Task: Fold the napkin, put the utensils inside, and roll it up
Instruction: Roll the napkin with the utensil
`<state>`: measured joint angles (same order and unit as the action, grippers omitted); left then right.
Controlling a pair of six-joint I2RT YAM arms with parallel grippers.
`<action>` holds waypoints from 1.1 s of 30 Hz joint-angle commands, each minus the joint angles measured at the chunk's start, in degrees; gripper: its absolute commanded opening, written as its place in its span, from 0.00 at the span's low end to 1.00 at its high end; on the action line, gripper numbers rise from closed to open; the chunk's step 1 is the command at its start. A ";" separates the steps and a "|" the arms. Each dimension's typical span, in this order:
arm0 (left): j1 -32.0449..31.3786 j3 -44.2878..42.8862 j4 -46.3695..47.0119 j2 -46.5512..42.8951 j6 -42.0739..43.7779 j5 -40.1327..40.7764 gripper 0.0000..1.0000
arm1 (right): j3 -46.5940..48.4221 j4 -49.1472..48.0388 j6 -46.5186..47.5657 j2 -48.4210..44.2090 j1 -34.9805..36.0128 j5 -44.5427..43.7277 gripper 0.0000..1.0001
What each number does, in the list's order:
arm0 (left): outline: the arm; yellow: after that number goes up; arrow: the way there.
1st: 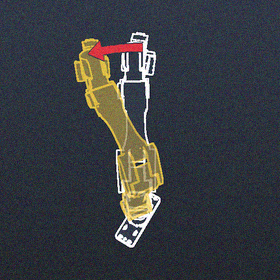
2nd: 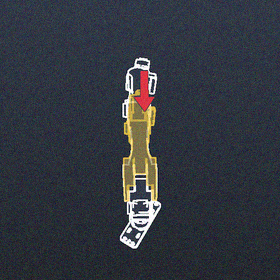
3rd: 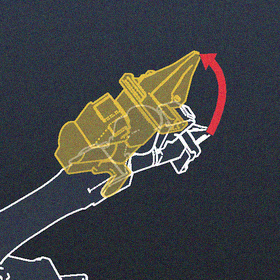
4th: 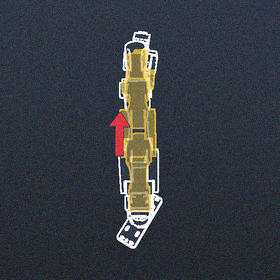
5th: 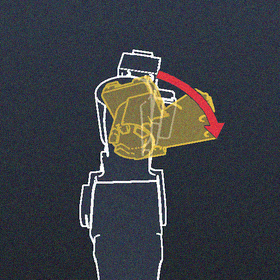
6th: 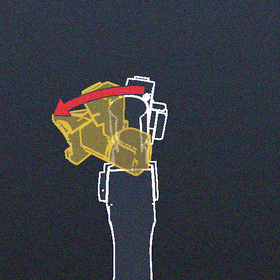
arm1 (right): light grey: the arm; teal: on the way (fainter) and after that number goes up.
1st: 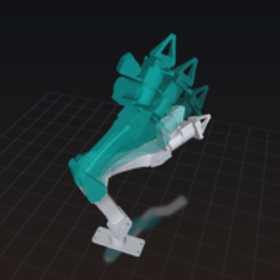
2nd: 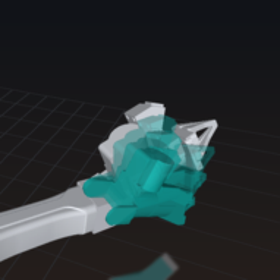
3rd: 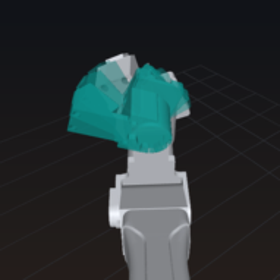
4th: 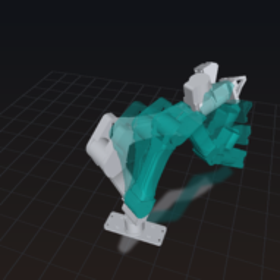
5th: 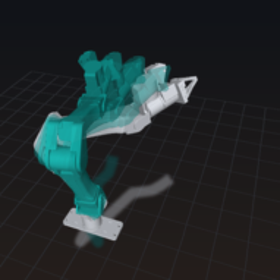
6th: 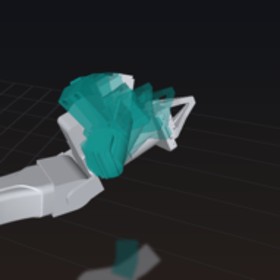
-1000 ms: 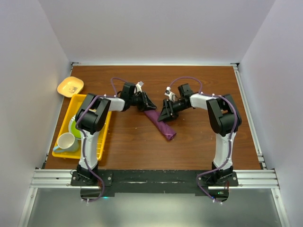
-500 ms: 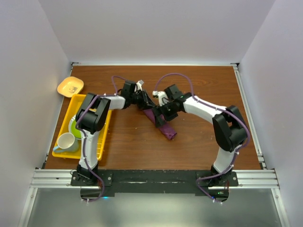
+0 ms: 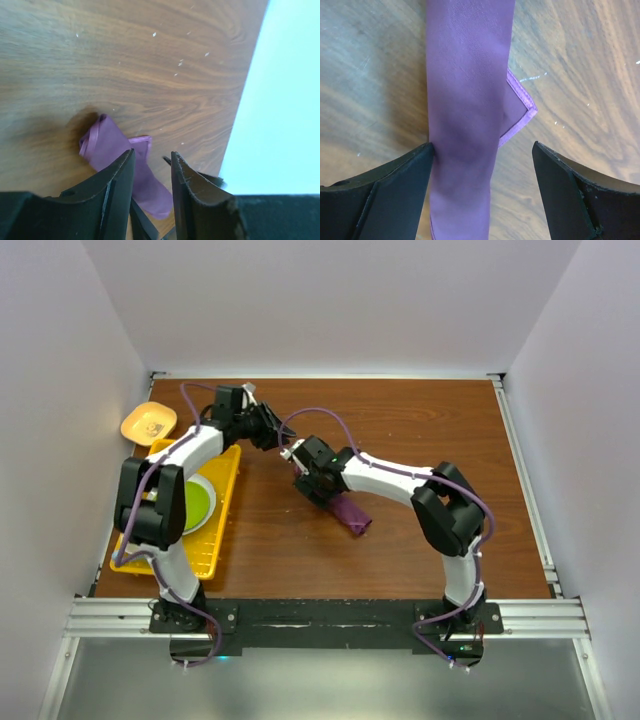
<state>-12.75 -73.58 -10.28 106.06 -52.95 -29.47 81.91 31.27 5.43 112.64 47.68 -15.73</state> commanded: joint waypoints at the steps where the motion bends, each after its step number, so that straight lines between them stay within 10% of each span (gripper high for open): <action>1: 1.76 3.52 -2.28 -4.63 0.74 -0.32 0.40 | 3.78 1.17 1.78 1.26 2.32 -6.77 0.82; 17: 2.47 4.24 -2.98 -5.60 2.32 -1.91 0.40 | 3.43 -0.24 -1.91 6.45 2.77 -0.89 0.67; 25: 2.47 4.50 -3.69 -5.25 4.08 -1.81 0.40 | 4.31 0.81 -2.79 6.89 0.75 2.97 0.19; 33: 2.29 5.12 -5.09 -4.90 8.03 -5.94 0.50 | 2.38 -2.70 -7.97 6.80 -11.28 40.90 0.04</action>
<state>-10.63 -68.51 -14.50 101.51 -48.42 -31.97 85.67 30.26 1.96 118.10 42.39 1.87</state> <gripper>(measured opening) 0.483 0.182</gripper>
